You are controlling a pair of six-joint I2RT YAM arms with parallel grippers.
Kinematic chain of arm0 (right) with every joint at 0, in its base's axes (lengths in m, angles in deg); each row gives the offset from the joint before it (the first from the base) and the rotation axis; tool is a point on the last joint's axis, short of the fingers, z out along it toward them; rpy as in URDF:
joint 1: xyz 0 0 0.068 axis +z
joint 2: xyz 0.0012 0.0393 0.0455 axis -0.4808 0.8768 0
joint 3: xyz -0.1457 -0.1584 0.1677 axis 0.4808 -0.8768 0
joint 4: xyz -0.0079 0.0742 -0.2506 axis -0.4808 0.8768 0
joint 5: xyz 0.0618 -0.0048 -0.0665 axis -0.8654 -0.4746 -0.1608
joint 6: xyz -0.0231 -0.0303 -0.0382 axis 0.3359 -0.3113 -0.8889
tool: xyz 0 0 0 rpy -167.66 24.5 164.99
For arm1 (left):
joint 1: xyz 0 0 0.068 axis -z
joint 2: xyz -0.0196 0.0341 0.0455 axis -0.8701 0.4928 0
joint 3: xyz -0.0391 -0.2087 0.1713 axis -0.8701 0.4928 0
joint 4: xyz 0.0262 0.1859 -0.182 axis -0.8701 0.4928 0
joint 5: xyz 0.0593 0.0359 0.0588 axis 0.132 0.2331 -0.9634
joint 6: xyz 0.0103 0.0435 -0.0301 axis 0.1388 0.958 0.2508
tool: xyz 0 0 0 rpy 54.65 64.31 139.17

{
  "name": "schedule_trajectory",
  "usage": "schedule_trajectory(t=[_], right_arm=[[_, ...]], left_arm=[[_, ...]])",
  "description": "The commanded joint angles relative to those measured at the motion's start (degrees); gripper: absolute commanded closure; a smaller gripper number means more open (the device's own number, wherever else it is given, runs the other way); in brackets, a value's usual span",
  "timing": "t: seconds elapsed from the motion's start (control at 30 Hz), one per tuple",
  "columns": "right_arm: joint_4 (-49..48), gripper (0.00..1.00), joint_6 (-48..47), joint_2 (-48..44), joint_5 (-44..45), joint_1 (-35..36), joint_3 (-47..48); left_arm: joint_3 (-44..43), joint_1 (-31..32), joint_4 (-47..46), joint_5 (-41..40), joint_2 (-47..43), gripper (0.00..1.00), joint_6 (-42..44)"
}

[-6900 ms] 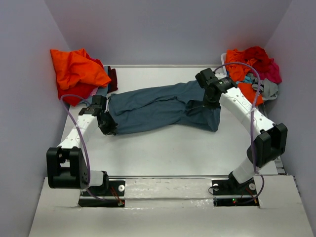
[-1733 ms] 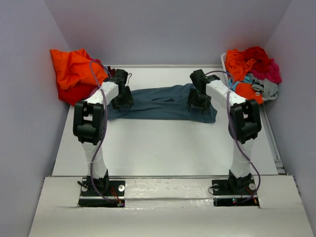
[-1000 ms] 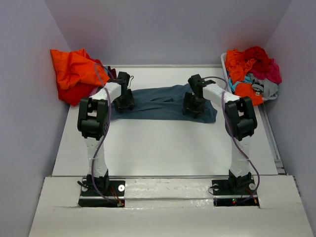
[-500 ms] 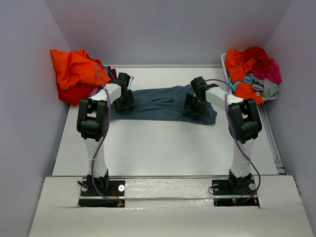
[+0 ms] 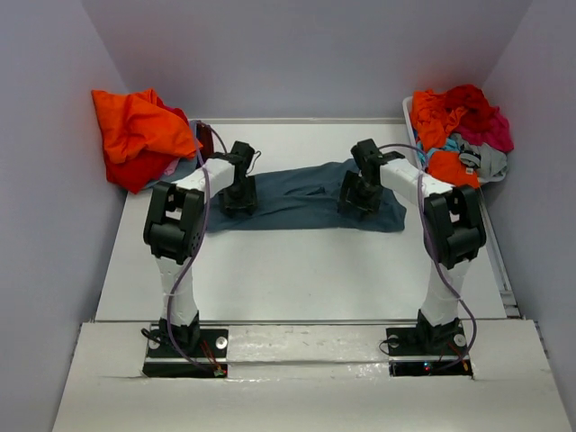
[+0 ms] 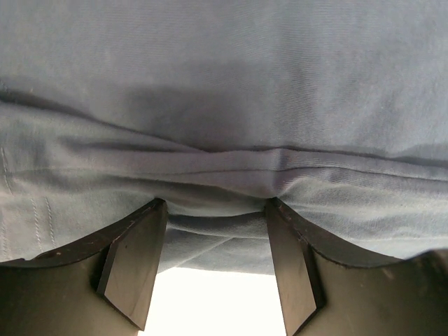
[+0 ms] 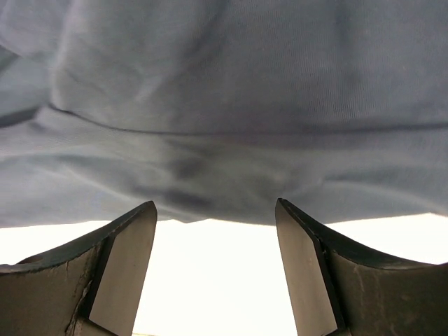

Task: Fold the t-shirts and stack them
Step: Fold the tshirt

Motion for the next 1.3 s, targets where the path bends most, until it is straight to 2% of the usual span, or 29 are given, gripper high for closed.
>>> schedule_trajectory(t=[0.0,0.2,0.53,0.73,1.1,1.27], right_arm=[[3.3,0.25,1.3,-4.2,4.2,-0.2,1.6],[5.1,0.25,0.6,-2.5,5.7,-2.3,4.7],[8.9,0.25,-1.1,5.1,4.9,-2.3,18.4],[10.1,0.25,-1.1,6.9,2.7,-2.3,22.2],[9.7,0.25,0.7,-5.4,7.1,-2.3,11.5],[7.9,0.26,0.8,-5.0,5.8,-2.3,8.4]], left_arm=[[4.2,2.1,6.0,-1.1,-3.0,0.3,2.0],[10.0,3.1,5.8,-1.8,-7.6,0.3,2.3],[22.4,3.6,5.6,0.7,-18.7,0.3,0.9],[25.3,3.6,6.1,2.8,-22.8,0.3,0.3],[20.1,4.8,6.6,2.7,-20.8,0.31,0.5],[17.1,5.3,6.8,2.3,-19.4,0.31,0.6]])
